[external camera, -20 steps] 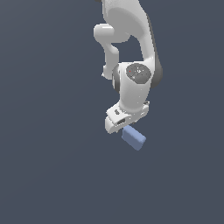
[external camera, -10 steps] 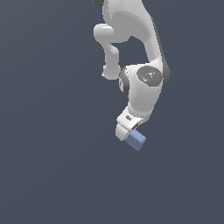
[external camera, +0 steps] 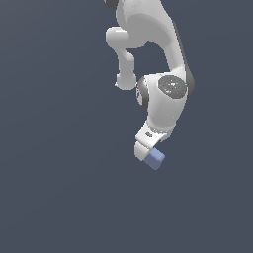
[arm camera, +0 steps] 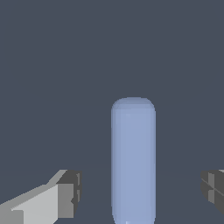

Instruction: Pick up the object and move it to a goal position.

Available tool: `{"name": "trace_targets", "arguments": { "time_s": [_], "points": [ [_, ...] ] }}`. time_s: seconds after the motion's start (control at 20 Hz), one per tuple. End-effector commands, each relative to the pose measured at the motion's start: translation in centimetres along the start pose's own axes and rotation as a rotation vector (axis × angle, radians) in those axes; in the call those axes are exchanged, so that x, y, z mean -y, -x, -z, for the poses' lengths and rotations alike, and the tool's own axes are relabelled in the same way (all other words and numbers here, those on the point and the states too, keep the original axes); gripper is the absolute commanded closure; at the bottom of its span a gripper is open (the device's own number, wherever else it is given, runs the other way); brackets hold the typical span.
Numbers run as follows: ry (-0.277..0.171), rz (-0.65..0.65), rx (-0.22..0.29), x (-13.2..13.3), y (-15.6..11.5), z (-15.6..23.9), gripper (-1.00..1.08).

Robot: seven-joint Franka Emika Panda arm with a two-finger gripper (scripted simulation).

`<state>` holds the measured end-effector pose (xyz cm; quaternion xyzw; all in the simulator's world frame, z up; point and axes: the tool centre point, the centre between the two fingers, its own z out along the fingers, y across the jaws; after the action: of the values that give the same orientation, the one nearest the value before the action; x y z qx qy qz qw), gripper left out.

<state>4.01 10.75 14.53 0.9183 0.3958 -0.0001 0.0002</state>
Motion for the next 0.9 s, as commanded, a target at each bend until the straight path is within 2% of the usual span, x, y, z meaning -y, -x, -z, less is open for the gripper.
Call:
{"name": "trace_targets", "arguments": {
  "time_s": [0.0,0.45,0.75,0.8,0.85],
  "points": [
    [0.000,0.000,0.000,0.0,0.0,-0.3,-0.92],
    [0.000,0.005,0.000,0.1,0.1,-4.4,-0.92],
    [0.000,0.005,0.000,0.0,0.0,-5.0,-0.92],
    [0.000,0.005,0.000,0.0,0.0,-5.0,1.08],
    [0.000,0.005,0.000,0.0,0.0,-5.0,1.08]
  ]
}}
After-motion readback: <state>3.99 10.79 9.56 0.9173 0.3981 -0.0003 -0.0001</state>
